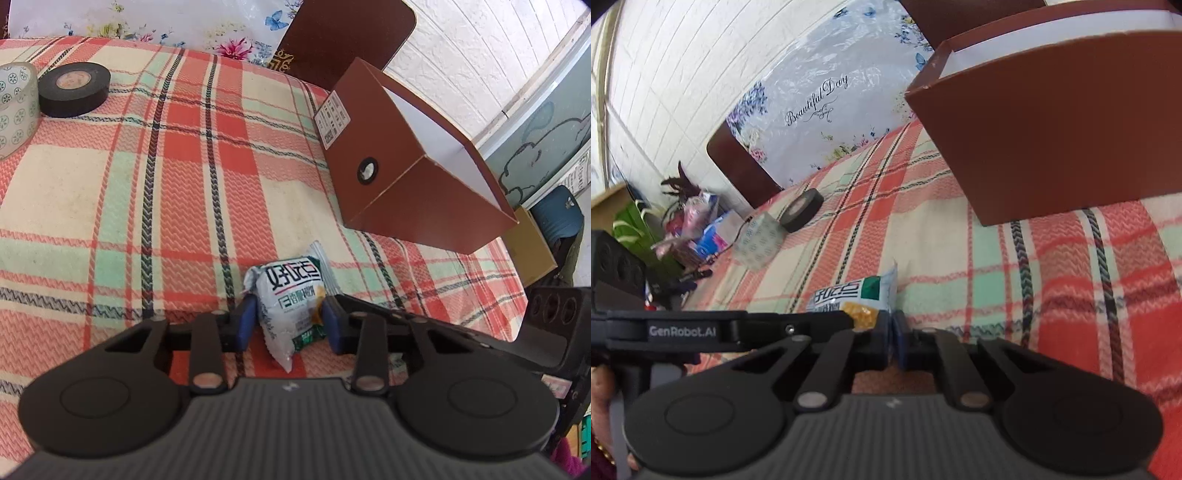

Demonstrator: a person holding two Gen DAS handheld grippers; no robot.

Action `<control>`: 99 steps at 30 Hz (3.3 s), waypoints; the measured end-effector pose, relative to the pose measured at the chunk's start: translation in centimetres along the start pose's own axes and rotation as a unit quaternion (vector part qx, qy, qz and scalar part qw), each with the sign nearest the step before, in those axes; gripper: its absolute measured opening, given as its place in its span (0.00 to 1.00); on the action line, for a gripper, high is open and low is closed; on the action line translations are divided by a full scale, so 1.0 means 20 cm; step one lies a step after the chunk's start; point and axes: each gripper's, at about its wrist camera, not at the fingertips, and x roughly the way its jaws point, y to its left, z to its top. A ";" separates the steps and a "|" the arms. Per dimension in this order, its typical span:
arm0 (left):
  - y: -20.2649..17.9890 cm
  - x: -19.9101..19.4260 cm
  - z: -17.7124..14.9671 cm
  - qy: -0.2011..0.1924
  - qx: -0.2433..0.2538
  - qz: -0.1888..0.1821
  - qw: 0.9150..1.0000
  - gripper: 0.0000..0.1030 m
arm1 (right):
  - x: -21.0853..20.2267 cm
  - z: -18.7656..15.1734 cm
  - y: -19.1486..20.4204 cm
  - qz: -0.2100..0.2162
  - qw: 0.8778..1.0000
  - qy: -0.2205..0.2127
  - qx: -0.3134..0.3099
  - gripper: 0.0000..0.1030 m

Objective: Organize objects
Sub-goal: 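Lift the snack bag toward the brown box with the right gripper, then release the snack bag into the brown box and withdraw the right gripper, then move the right gripper to the clear tape roll and grasp it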

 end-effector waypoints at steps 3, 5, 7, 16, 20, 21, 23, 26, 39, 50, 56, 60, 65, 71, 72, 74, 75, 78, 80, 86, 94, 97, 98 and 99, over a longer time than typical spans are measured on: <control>-0.16 -0.05 0.05 -0.014 0.047 -0.007 0.999 0.36 | -0.09 -0.01 0.01 -0.001 1.000 -0.026 -0.002 0.04; -0.29 -0.07 0.12 -0.032 0.076 -0.025 0.996 0.36 | -0.21 0.03 0.01 -0.012 0.998 -0.068 -0.011 0.04; -0.42 -0.07 0.21 -0.046 0.096 -0.051 0.993 0.36 | -0.34 0.08 -0.02 -0.023 0.993 -0.111 -0.009 0.04; -1.11 0.36 0.54 -0.065 0.215 -0.102 0.969 0.36 | -0.73 0.41 -0.38 -0.165 0.952 -0.256 -0.023 0.04; -1.19 0.62 0.61 -0.050 0.213 -0.088 0.972 0.40 | -0.70 0.50 -0.60 -0.195 0.947 -0.256 0.011 0.04; -1.20 0.67 0.63 -0.046 0.209 -0.079 0.974 0.41 | -0.67 0.52 -0.63 -0.207 0.944 -0.256 0.007 0.05; -1.19 0.76 0.64 -0.033 0.199 -0.042 0.979 0.42 | -0.60 0.56 -0.67 -0.248 0.935 -0.252 -0.009 0.08; -1.12 0.72 0.60 -0.040 0.202 -0.029 0.978 0.41 | -0.58 0.55 -0.67 -0.257 0.930 -0.263 -0.021 0.11; -0.92 0.20 0.36 -0.098 0.245 0.100 0.959 0.41 | -0.74 0.23 -0.31 -0.196 0.938 -0.283 0.037 0.16; -0.54 -0.02 0.20 -0.094 0.202 0.161 0.961 0.42 | -0.60 0.09 -0.01 -0.170 0.961 -0.216 0.011 0.21; -0.34 -0.10 0.17 -0.099 0.176 0.190 0.961 0.42 | -0.50 0.09 0.17 -0.160 0.967 -0.195 -0.021 0.23; -0.23 -0.15 0.15 -0.107 0.164 0.208 0.958 0.42 | -0.43 0.08 0.27 -0.158 0.971 -0.177 -0.043 0.26; -0.09 -0.18 0.13 -0.106 0.139 0.222 0.959 0.42 | -0.31 0.04 0.37 -0.152 0.976 -0.140 -0.064 0.26; 0.11 -0.24 0.11 -0.104 0.105 0.238 0.960 0.42 | -0.14 -0.04 0.47 -0.141 0.981 -0.090 -0.102 0.27; 0.15 -0.26 0.11 -0.106 0.097 0.232 0.962 0.42 | -0.11 -0.06 0.48 -0.139 0.981 -0.080 -0.107 0.27; 0.26 -0.32 0.12 -0.119 0.079 0.218 0.965 0.42 | -0.06 -0.09 0.50 -0.137 0.982 -0.059 -0.118 0.27; 0.32 -0.37 0.13 -0.131 0.064 0.221 0.964 0.42 | -0.03 -0.11 0.51 -0.136 0.982 -0.049 -0.125 0.27; 0.55 -0.50 0.23 -0.159 -0.003 0.257 0.953 0.41 | 0.02 -0.16 0.53 -0.134 0.981 -0.028 -0.136 0.29; 0.69 -0.58 0.31 -0.174 -0.044 0.277 0.944 0.41 | 0.04 -0.17 0.53 -0.134 0.981 -0.017 -0.137 0.31; 0.88 -0.47 0.48 -0.138 -0.051 0.296 0.944 0.41 | 0.09 -0.17 0.52 -0.138 0.981 -0.001 -0.139 0.33; 0.94 -0.27 0.54 -0.101 -0.047 0.282 0.953 0.15 | 0.11 -0.18 0.53 -0.144 0.977 0.002 -0.158 0.35; 0.83 -0.27 0.52 -0.091 -0.028 0.266 0.959 0.12 | 0.11 -0.17 0.53 -0.144 0.977 0.000 -0.156 0.35; 0.80 -0.27 0.49 -0.079 -0.024 0.244 0.966 0.11 | 0.10 -0.17 0.53 -0.144 0.977 -0.003 -0.155 0.35; 0.76 -0.26 0.46 -0.069 -0.019 0.218 0.973 0.11 | 0.10 -0.16 0.53 -0.145 0.977 -0.006 -0.156 0.35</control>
